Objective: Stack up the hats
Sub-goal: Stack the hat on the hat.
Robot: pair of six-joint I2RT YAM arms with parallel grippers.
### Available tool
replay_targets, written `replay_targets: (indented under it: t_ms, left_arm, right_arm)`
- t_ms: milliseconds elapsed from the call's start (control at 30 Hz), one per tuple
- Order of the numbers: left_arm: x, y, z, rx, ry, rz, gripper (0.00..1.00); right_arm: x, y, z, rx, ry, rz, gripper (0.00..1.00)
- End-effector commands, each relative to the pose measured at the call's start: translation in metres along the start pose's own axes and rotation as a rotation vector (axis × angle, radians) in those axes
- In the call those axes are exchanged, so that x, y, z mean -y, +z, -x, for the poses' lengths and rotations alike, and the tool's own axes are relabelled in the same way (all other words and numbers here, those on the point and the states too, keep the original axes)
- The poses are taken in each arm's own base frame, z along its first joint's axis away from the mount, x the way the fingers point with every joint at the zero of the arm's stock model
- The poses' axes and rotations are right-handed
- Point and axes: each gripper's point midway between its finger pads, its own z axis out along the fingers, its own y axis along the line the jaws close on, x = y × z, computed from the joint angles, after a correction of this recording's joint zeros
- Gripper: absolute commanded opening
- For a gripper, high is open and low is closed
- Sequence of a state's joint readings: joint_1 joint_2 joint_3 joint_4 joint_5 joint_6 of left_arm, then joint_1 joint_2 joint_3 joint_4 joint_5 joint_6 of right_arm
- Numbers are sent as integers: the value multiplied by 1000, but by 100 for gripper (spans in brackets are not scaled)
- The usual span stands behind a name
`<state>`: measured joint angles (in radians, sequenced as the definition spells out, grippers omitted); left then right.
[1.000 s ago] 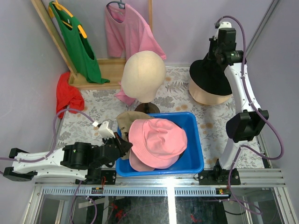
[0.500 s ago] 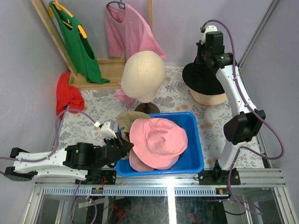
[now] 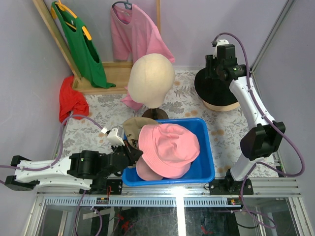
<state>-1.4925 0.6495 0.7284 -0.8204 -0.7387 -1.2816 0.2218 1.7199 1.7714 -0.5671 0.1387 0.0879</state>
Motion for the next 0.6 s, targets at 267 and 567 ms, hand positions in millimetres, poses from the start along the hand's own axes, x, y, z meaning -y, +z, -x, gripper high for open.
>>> replay_targets:
  t_ms: [267,567]
  left_arm:
    - [14,0,3,15,-17,-52,11]
    - [24,-9,13,18,-11,-85,33]
  right_arm:
    - [0,-67,58,158,70,26,71]
    - [-7,-120,64,223,104,81,73]
